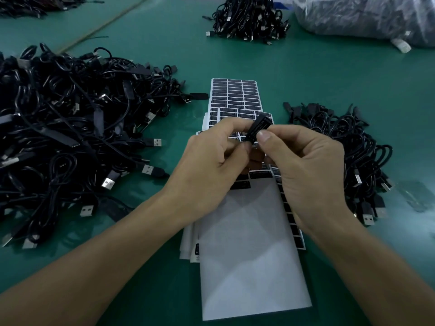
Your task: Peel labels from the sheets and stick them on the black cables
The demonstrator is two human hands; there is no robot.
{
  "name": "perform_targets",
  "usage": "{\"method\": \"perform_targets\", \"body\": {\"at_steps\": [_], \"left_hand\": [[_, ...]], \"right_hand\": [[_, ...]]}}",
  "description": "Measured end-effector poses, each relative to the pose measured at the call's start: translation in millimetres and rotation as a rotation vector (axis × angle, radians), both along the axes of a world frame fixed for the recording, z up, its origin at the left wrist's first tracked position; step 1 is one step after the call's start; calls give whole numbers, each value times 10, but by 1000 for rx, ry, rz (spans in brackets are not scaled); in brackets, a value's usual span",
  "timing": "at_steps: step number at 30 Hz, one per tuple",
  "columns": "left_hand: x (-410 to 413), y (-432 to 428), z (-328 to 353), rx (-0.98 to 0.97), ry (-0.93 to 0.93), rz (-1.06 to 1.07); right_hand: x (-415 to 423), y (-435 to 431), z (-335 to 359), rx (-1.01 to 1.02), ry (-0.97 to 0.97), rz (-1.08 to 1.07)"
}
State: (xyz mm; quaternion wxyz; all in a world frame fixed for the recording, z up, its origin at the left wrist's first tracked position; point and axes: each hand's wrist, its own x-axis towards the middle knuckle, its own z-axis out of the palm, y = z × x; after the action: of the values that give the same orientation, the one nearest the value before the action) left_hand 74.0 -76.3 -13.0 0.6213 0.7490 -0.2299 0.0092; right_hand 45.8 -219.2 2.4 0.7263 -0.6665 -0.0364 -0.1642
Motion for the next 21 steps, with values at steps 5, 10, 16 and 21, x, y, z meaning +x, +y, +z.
{"method": "perform_targets", "body": {"at_steps": [5, 10, 16, 21], "left_hand": [[-3, -8, -6, -12, 9, -9], [0, -9, -11, -11, -2, -3], [0, -1, 4, 4, -21, -1], [-11, -8, 15, 8, -19, 6]], "right_hand": [[21, -14, -9, -8, -2, -1], [26, -20, -13, -15, 2, 16], [28, -23, -7, -21, -8, 21], [14, -7, -2, -32, -30, 26]]}}
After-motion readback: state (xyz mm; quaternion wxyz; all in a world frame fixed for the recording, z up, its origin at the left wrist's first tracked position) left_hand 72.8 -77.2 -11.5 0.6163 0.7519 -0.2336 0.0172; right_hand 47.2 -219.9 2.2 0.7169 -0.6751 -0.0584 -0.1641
